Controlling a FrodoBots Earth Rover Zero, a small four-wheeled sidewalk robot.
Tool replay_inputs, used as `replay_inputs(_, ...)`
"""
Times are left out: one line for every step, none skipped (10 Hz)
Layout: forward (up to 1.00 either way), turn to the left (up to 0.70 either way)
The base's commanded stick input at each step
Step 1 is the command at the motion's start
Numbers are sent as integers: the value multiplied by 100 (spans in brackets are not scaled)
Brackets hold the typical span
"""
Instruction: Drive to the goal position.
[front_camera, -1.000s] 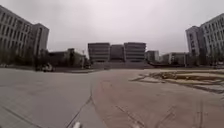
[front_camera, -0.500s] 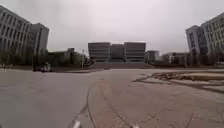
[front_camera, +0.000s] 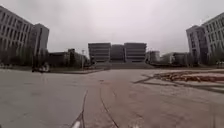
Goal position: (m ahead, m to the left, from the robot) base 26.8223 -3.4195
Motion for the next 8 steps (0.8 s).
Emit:
replay_inputs(70,0)
replay_inputs(70,0)
replay_inputs(70,0)
replay_inputs(70,0)
replay_inputs(70,0)
replay_inputs(70,0)
replay_inputs(70,0)
replay_inputs(70,0)
